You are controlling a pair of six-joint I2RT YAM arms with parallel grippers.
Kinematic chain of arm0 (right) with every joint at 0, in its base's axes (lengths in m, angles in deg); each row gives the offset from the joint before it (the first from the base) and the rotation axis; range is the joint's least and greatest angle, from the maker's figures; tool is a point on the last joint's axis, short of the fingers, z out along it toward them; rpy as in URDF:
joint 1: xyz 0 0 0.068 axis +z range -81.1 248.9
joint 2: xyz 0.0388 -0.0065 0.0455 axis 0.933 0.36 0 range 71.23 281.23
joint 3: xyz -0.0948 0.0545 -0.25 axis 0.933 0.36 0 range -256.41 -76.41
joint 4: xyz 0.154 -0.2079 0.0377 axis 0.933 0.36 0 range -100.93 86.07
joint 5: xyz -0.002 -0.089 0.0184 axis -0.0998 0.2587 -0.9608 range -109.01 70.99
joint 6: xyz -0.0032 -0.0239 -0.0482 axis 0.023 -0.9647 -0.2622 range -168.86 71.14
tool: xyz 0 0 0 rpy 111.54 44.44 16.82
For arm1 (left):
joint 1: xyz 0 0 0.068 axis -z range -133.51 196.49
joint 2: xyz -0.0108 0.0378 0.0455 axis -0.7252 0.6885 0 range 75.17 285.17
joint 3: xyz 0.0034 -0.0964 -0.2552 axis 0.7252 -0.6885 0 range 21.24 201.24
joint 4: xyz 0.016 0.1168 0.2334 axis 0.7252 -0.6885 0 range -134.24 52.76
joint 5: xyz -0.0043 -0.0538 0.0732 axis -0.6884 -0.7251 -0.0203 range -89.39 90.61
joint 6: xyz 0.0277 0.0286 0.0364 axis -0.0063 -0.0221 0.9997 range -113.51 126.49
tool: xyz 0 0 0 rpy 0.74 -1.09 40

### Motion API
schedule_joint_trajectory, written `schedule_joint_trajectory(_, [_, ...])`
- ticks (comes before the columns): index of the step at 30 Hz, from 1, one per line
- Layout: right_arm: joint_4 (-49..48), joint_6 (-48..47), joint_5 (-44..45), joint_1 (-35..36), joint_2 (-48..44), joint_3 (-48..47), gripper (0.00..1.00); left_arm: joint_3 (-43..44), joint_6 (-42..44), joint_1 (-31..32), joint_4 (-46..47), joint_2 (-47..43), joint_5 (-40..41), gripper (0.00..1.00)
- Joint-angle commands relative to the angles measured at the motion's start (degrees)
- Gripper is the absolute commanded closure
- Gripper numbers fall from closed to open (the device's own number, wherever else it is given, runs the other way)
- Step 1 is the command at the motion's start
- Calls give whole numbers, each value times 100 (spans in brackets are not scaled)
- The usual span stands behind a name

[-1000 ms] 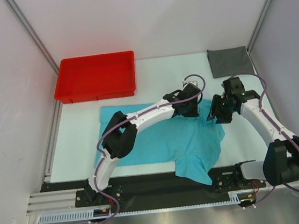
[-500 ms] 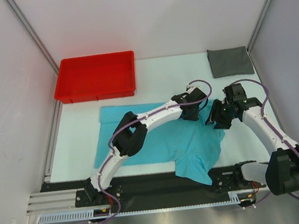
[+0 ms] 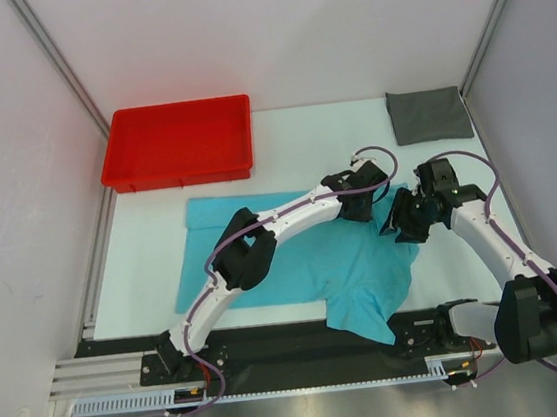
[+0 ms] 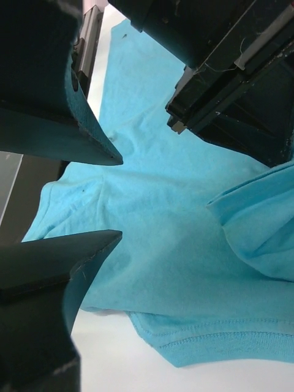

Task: Fold and stack the t-shirts
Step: Fold the tshirt

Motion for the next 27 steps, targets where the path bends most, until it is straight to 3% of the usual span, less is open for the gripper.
schedule_joint_trajectory(1, [-139,145,-78,-29,6,64,48,307,191,-17,-28,67,89,80])
schedule_joint_trajectory(3, [-262,295,-104,-46,68,108,50,342,235,-17,-55,58,115,88])
schedule_joint_trajectory(12, [-1430,928,-588,-196,463,714,64,79,402,-17,-186,-355,282,100])
schedule_joint_trajectory(20, [-1949,858,-615,-187,937,794,55,-229,482,-35,-107,-680,265,100])
schedule_joint_trajectory(27, [-2231,963,-500,-187,1333,749,55,-282,534,-35,-98,-786,124,100])
